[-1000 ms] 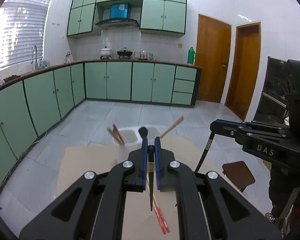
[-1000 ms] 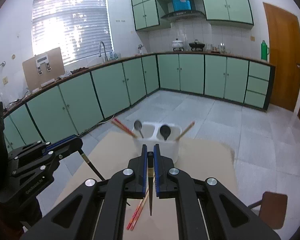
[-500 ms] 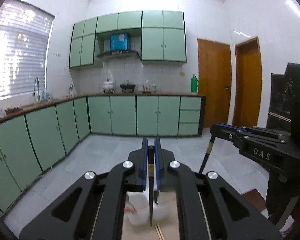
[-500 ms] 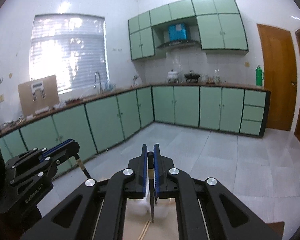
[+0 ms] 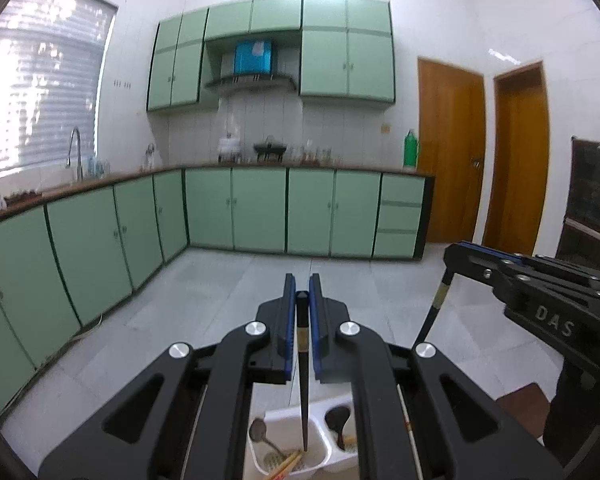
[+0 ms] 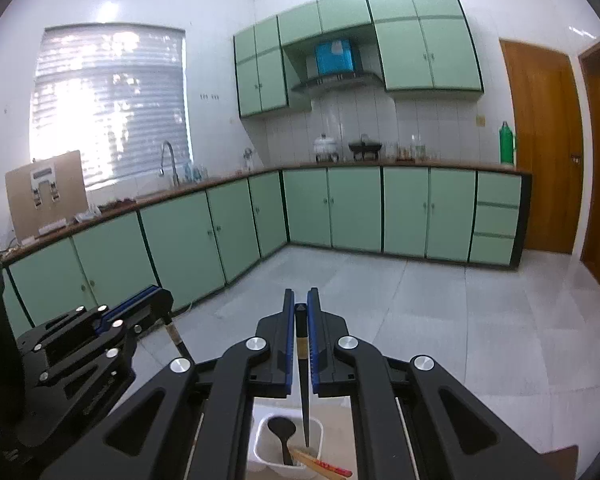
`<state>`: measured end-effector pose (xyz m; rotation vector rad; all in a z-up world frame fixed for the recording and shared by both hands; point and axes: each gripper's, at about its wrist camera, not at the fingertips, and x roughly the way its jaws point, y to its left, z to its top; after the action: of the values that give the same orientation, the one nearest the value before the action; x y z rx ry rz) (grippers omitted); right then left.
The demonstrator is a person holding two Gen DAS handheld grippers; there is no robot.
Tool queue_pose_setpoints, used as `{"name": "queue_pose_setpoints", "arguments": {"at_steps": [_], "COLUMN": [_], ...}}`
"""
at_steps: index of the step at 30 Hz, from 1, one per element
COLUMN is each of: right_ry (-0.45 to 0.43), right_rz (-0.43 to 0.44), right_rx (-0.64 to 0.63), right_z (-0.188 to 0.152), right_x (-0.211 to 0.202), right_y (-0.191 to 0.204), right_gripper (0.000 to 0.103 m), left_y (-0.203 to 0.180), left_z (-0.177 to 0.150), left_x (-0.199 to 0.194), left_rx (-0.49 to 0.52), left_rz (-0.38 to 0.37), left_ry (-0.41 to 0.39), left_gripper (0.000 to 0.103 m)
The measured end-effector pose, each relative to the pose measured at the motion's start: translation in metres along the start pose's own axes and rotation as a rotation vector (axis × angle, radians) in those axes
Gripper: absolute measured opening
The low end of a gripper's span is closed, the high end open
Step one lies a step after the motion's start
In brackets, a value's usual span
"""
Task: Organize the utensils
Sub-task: 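Open both grippers and withdraw them from the caddy, then lower the right gripper and close it on a red-patterned chopstick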
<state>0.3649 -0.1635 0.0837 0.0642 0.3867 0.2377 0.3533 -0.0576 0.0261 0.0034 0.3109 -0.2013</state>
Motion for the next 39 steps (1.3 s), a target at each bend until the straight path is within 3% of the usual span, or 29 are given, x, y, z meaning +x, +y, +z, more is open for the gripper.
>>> {"name": "queue_pose_setpoints", "arguments": {"at_steps": [5,9,11,15,17,22,29,32,39], "right_ry": [0.101,0.106,0.086,0.029,-0.002,-0.058,-0.037,0.01,0.135], "right_rz": [0.015,0.006,0.0,-0.023,-0.038,-0.056,-0.084,-0.098,-0.109], "right_rx": [-0.006,0.002,0.011,0.015,0.018,0.026,0.023,0.024,0.051], "right_z": [-0.024,-0.032,-0.03,-0.026,-0.027,-0.05,-0.112,-0.148,-0.213], "right_x": [0.018,0.01,-0.002,-0.035,-0.054,-0.11,-0.158,-0.165,-0.16], "right_y": [-0.005,-0.009,-0.011,-0.016,-0.018,-0.021,-0.008,0.001,0.013], "right_gripper": [0.007,0.011,0.021,0.037,0.05,0.068,0.086,0.089,0.092], "left_y": [0.01,0.016,0.016,0.016,0.015,0.011,0.007,0.011,0.025], "left_z": [-0.015,-0.014,-0.011,-0.006,-0.006,-0.021,-0.086,-0.118,-0.186], "left_x": [0.008,-0.004,-0.016,-0.044,-0.061,-0.107,-0.16,-0.172,-0.178], "left_rx": [0.011,0.009,0.02,0.022,0.021,0.016,-0.012,-0.028,-0.043], "left_rz": [0.001,-0.009,0.003,-0.003,-0.004,-0.004,0.016,0.048,0.091], "left_ry": [0.057,0.054,0.042,0.006,-0.009,-0.038,0.011,0.06,0.193], "left_gripper": [0.008,0.016,0.026,0.037,0.044,0.06,0.074,0.082,0.084]}}
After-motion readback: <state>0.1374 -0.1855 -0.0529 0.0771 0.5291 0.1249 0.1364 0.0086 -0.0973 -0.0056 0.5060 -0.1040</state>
